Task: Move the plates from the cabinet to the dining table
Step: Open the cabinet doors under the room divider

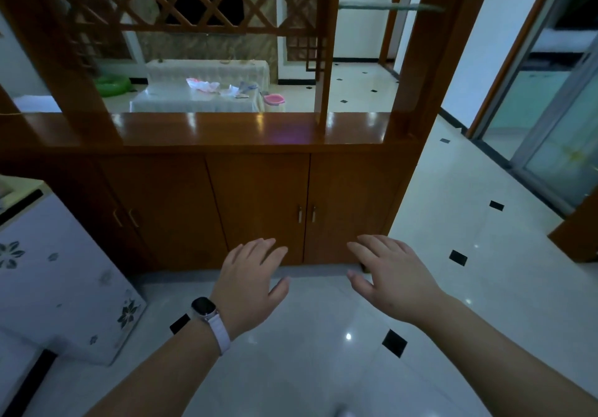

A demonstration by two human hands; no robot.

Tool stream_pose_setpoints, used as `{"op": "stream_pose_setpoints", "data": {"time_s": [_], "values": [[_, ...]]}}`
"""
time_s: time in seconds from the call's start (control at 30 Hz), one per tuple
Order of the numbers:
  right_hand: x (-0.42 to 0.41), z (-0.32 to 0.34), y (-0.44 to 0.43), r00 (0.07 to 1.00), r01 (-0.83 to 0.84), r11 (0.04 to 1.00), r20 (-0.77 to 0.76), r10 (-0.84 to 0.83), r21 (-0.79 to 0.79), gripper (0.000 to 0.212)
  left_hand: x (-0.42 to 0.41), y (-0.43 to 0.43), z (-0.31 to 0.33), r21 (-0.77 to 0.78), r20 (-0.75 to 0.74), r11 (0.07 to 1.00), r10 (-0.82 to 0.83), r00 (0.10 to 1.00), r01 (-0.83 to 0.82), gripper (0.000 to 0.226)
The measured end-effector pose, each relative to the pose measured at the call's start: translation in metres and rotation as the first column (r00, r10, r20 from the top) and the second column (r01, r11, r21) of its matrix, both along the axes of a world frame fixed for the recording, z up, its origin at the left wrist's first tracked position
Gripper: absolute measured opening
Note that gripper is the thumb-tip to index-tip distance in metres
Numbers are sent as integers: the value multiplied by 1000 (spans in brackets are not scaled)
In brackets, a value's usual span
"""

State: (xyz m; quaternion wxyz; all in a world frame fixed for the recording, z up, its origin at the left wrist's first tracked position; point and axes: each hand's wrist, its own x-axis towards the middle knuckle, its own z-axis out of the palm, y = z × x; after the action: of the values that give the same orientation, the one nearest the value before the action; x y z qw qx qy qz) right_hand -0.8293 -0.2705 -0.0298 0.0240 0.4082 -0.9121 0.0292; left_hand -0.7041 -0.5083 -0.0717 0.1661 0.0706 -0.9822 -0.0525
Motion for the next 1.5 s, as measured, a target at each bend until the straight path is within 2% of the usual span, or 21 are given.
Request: {"op": "stream_pose_setpoints", "data": {"time_s": [0.23,0.7,1.13,1.23,1.3,1.4,1.5], "values": [[-77,-37,-27,999,-2,1000,32,3,-17,53,-70,-21,-21,6,44,1000,20,999,-21,49],[-289,-62,-75,991,-65,997,116,68,-30,58,-260,-63,-17,-34,115,993,113,987,-109,51],[-367,-101,-121,972,-87,996,221,81,16,66,-340,-108,-58,10,185,994,104,977,-108,48],[-388,-112,-140,958,-18,1000,287,14,9,70,-358,-136,-77,39,222,992,109,969,-121,48],[-406,-122,-152,927,63,998,370,-67,21,63,-372,-151,-95,81,250,988,111,962,-135,47],[-426,-143,-171,814,216,976,559,-159,-36,54,-393,-169,-131,247,292,956,81,953,-157,48],[-437,-179,-195,677,340,937,711,-188,-76,38,-419,-184,-172,534,287,822,46,957,-200,45]]}}
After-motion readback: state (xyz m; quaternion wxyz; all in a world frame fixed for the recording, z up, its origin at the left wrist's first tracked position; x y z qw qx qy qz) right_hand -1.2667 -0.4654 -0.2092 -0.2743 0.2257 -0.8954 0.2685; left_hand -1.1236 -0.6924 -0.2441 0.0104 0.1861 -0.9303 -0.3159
